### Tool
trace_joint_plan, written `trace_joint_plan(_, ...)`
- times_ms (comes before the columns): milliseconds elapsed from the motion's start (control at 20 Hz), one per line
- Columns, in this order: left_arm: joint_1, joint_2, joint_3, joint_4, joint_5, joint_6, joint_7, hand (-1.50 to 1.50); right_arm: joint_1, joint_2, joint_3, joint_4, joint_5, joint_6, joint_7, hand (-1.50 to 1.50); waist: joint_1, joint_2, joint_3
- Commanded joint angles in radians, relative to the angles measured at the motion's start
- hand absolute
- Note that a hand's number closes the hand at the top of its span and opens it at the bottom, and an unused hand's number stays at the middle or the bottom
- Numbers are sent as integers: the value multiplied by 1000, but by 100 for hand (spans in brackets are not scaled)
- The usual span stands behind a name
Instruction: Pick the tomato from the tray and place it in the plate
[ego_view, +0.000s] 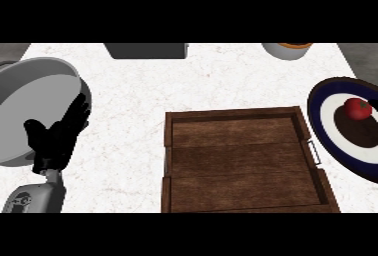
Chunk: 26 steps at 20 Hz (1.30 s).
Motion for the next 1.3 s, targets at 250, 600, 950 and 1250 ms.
trace_joint_plan(250, -8, 4, 6, 31, -1, -16, -21, 0, -14, 79, -82, -243, -284, 30, 32, -150, -11, 0, -1)
trace_joint_plan(600, -10, -29, -22, -33, -24, 21, 41, 0, 116, 115, -133, -338, -547, 189, 11, -150, -4, 1, 0)
trace_joint_plan(950, 37, -57, -23, 27, -46, 13, -64, 0, 288, 118, -157, -392, -623, 222, -115, -150, -3, 2, -1)
trace_joint_plan(1250, -10, -17, 13, -24, -14, -10, 22, 0, 366, 42, -253, -226, -720, 310, -272, -150, 0, 3, 0)
